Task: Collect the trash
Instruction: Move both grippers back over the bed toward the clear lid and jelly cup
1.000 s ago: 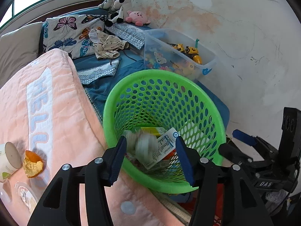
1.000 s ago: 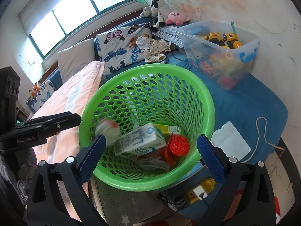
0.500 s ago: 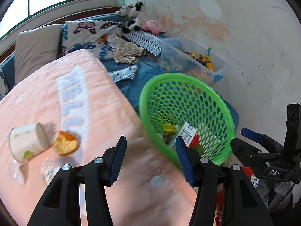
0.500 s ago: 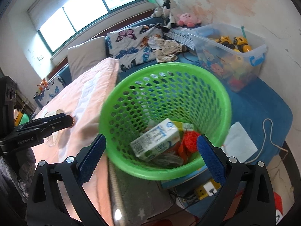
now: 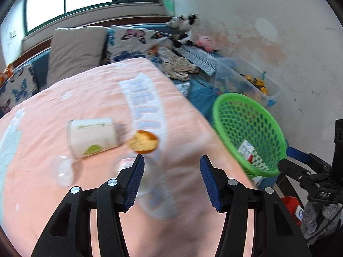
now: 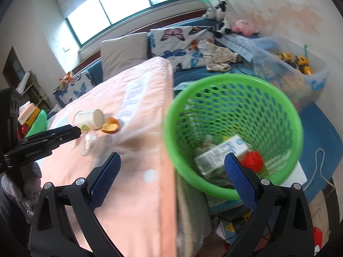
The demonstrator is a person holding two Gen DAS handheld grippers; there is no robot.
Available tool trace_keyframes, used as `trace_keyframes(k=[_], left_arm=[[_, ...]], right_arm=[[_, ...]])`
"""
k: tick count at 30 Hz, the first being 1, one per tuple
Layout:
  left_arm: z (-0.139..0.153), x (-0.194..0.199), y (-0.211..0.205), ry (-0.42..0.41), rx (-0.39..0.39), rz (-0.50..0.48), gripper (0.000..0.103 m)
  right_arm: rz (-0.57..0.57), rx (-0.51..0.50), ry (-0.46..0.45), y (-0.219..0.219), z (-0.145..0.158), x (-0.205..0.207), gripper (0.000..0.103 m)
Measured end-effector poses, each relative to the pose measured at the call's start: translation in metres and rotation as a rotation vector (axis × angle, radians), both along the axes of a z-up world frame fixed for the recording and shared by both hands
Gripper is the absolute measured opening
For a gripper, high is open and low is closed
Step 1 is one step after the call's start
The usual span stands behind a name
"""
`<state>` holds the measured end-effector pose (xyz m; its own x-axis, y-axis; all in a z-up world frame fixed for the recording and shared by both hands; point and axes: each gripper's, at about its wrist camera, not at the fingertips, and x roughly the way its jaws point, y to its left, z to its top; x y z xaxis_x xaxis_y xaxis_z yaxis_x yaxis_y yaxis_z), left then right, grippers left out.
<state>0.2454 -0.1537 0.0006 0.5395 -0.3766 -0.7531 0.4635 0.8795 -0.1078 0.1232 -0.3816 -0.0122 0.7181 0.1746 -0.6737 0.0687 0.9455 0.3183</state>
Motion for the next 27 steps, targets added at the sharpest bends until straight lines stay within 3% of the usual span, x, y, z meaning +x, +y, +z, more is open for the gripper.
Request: trace_keyframes(k=[11,27], left_arm=[[0.000,0.019,0.083,0.004,-0.020,0.153,0.053],[-0.012,0.036,0.153,0.046,-0.047,0.288,0.055]], right_arm=[[0.140,-0.025,0.010,0.063,0.005,0.038,0.093],[0.351,-0.057,0.069,0.157,-0.015,0.077,0.091]])
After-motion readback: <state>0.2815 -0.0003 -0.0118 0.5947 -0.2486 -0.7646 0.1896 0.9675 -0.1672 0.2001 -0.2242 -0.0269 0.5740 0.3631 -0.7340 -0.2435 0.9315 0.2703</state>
